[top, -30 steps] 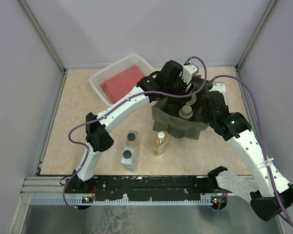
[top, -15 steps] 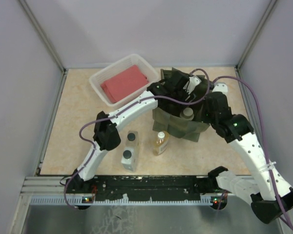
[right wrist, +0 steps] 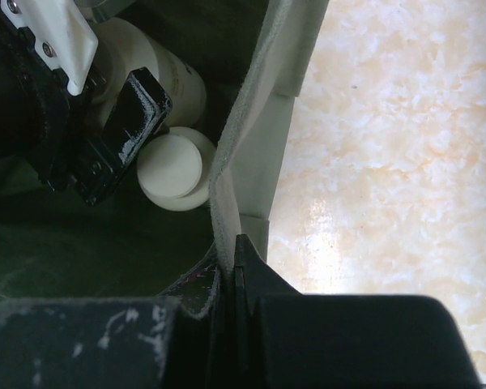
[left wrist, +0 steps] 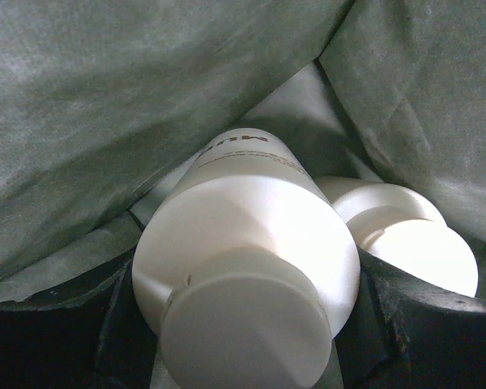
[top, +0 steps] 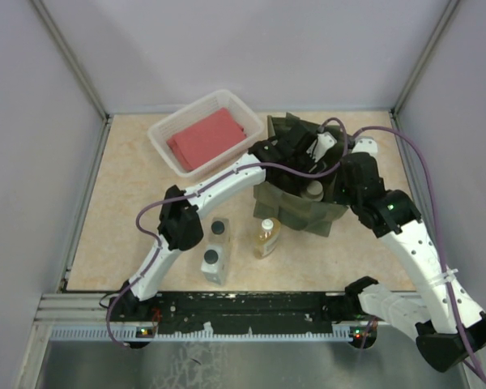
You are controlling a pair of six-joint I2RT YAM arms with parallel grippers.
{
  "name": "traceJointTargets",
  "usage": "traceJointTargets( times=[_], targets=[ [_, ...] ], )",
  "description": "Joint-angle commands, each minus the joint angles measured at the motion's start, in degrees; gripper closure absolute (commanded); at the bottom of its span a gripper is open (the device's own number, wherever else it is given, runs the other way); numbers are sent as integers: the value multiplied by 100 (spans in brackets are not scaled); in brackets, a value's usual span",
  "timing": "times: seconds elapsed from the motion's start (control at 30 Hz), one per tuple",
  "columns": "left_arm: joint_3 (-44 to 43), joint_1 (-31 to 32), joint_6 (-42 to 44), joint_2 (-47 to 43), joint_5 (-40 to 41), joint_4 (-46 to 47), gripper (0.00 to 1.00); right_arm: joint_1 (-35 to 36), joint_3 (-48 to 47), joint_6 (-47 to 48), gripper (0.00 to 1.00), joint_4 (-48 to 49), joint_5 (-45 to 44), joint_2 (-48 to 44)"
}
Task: Place the personal care products into the canvas bag
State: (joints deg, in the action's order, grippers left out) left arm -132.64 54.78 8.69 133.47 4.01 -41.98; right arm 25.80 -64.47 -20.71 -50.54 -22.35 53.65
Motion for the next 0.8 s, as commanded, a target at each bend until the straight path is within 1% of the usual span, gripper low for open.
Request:
traceJointTargets(
  times=[0.0, 0.1, 0.17, 0.2, 0.43, 0.53, 0.63, 0.77],
  targets=[
    [-10, 243, 75, -185, -353, 492, 34, 21, -95, 124, 100, 279, 155, 5],
    [169, 244, -16, -360, -491, 643, 17, 21, -77, 120, 100, 282, 136, -16],
    [180, 243, -55, -410, -566, 662, 3, 21, -69, 120, 100, 282, 111, -14],
    [185, 243, -71, -425, -613, 671, 1, 24, -63, 120, 100, 282, 106, -7],
    [192, 243, -220, -629, -906, 720, 0, 27, -48, 128, 100, 286, 51, 29],
    [225, 243, -253, -885, -813, 679, 0, 21, -51, 129, 100, 286, 38, 49],
    [277, 239, -185, -1197, -328, 472, 0, 21, -31, 104, 100, 308, 60, 61],
    [554, 198, -34, -1753, 640, 77, 0, 21, -4, 93, 100, 308, 36, 84]
  ],
)
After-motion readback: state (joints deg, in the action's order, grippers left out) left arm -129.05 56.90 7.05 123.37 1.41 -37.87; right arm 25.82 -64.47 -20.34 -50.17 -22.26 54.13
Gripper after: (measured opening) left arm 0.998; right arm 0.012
